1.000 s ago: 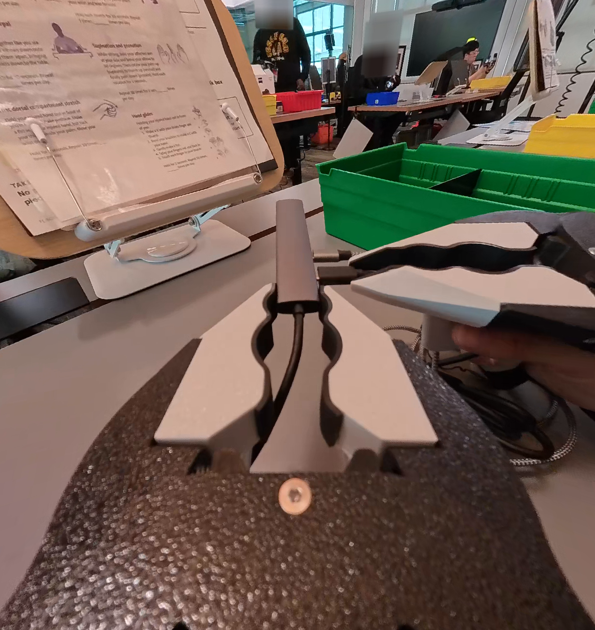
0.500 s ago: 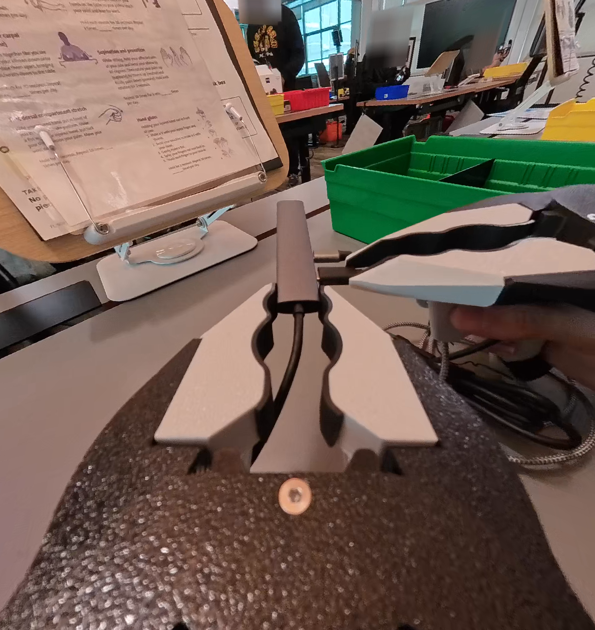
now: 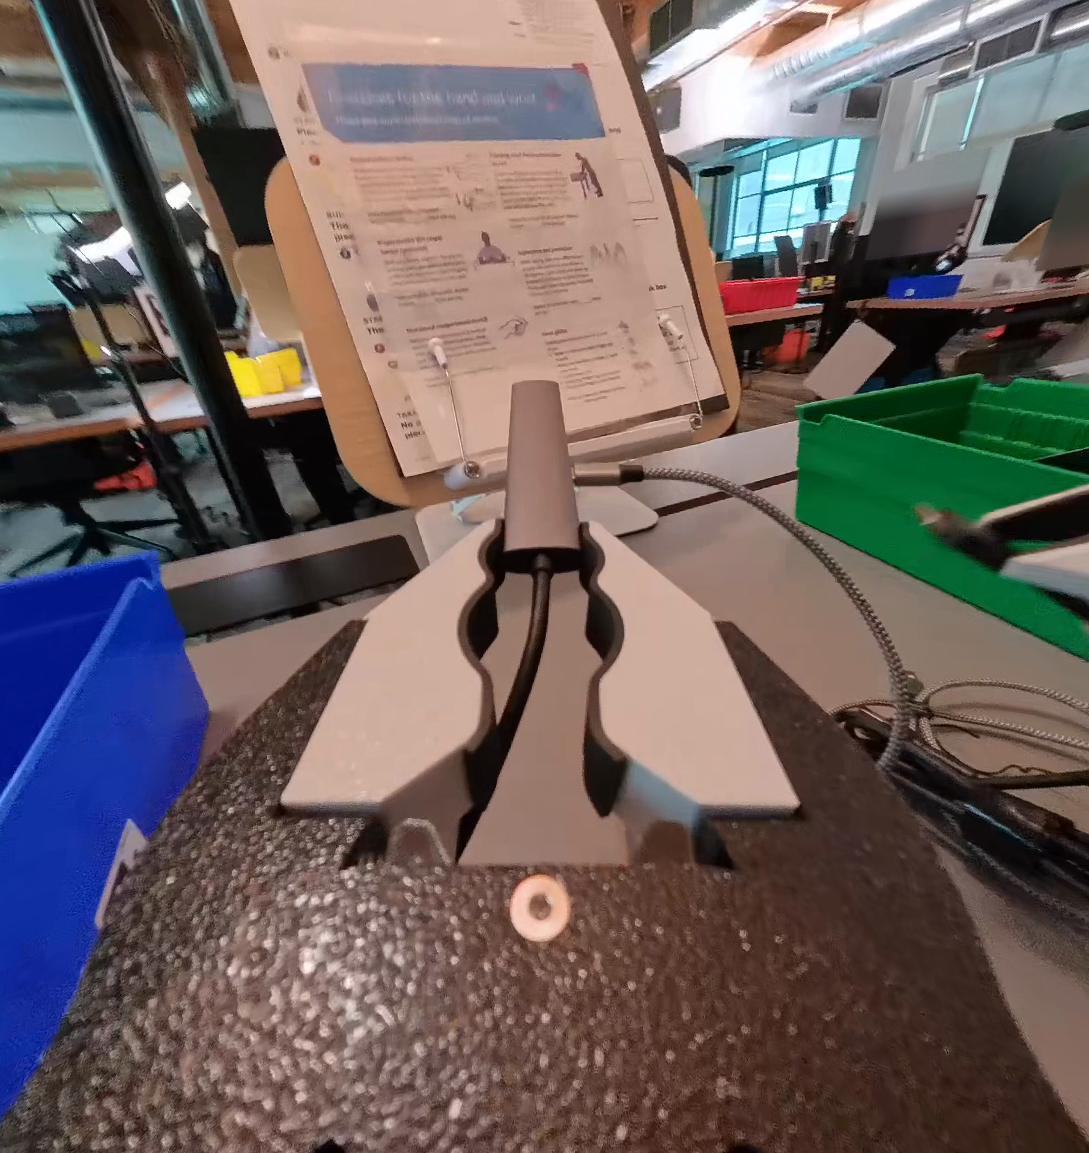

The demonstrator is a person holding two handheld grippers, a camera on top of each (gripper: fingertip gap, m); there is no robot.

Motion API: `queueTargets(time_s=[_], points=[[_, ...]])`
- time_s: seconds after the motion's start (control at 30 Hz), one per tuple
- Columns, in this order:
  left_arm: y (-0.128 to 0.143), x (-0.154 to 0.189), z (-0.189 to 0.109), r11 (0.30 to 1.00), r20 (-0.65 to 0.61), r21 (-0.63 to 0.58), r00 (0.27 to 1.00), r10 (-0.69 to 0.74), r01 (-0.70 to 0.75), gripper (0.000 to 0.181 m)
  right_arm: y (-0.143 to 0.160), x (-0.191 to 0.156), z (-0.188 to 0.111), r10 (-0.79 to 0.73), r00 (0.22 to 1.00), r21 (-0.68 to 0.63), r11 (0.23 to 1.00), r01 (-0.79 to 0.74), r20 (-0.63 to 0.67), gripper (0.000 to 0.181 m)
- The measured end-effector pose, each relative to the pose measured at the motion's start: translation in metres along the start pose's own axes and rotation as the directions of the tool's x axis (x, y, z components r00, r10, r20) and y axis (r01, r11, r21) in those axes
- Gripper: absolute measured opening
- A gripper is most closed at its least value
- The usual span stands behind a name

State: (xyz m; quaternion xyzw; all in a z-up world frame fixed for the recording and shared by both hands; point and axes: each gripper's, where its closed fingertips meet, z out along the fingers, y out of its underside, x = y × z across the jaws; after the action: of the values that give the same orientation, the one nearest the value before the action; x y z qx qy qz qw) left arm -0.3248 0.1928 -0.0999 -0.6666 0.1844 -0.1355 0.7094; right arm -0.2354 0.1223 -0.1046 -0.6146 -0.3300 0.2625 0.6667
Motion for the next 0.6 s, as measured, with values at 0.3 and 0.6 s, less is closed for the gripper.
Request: queueTargets(time_s=[0.3,0.6], points=[[0.006,-0.032,-0.004,0.995,0.109,0.026,0.99,-0.095,0.092,0.021,-0.063,-0.002,-0.052,-0.021,0.99,0.162,0.987,-0.002,0.143,0.0],[0.01,-0.025,-0.001,0.996,0.077,0.007,0.994,-0.084,0.084,0.021,-0.014,0.012,-0.056,-0.028,0.997,-0.255,0.967,0.008,-0.074,0.01]])
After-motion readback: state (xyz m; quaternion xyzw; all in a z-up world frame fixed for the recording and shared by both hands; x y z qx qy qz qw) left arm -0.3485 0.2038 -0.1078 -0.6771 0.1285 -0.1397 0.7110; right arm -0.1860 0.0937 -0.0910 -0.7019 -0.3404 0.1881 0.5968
